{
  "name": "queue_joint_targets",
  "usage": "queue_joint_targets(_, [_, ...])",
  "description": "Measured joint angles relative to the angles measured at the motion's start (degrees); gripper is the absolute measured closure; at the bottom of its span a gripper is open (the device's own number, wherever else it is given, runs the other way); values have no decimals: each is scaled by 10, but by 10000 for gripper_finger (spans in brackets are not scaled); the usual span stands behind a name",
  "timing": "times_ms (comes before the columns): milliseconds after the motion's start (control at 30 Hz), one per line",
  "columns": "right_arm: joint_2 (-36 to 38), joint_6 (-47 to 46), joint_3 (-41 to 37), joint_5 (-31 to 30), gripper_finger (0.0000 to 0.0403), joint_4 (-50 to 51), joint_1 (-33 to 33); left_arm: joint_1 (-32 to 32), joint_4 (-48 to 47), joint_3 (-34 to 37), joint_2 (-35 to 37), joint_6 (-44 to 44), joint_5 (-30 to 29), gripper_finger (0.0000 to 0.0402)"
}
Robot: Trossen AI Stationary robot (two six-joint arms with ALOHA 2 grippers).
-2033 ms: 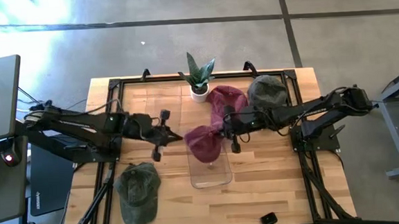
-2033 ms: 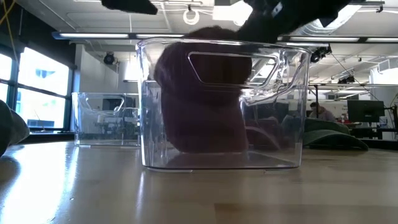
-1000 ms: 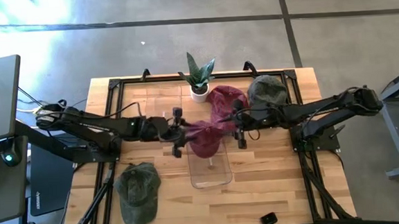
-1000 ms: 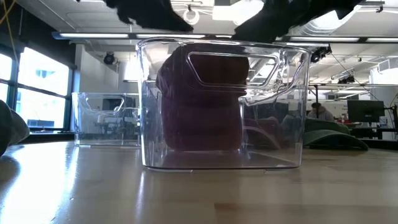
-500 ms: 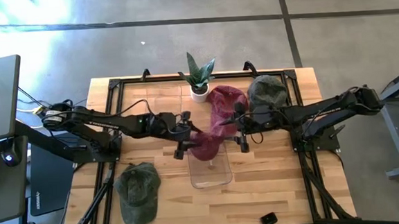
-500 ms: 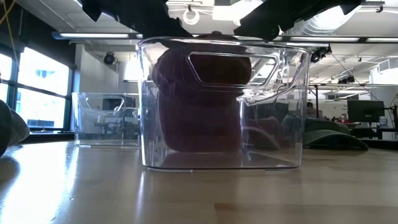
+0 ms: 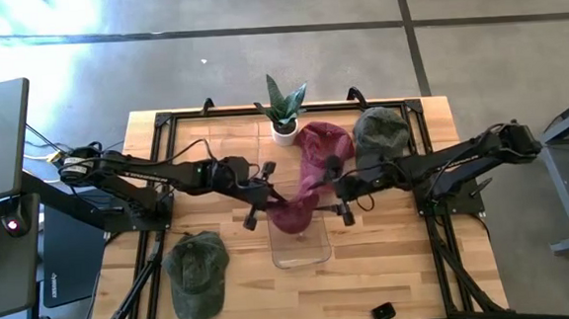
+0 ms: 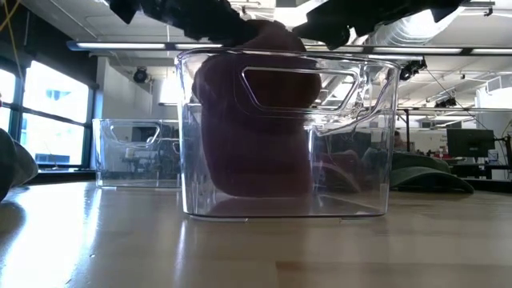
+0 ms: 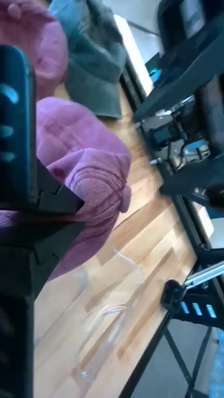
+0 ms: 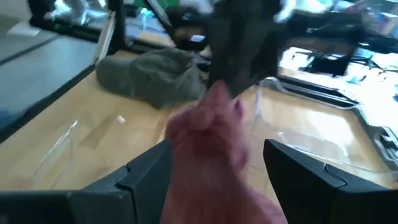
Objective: Pick & Place hat
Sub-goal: Put the bottom red cap into the bottom transparent bin
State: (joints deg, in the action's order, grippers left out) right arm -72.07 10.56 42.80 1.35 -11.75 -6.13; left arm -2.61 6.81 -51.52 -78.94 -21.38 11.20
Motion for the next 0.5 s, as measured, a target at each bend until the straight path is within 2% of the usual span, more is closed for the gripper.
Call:
queue_joint_targets(100, [-21,16,20,-22,153,1,-1,0,2,-11,0,-16,12,375])
queue_joint_targets(200, [-42,39,50,-29,155,43,2,0,0,-18,0,-28,33,378])
queue_joint_targets(267, [-54,50,69,-6,158,71,6,0,1,-21,0,-28,32,384])
queue_joint_targets(367, [-77,64,96,62,170,91,13,0,-1,-21,0,-28,24,392])
queue_joint_targets(433, [-90,66,109,104,185,101,16,0,0,-21,0,-28,10,395])
queue_joint_targets(500, [-97,66,120,122,210,112,17,0,-4,-21,0,-28,-13,394])
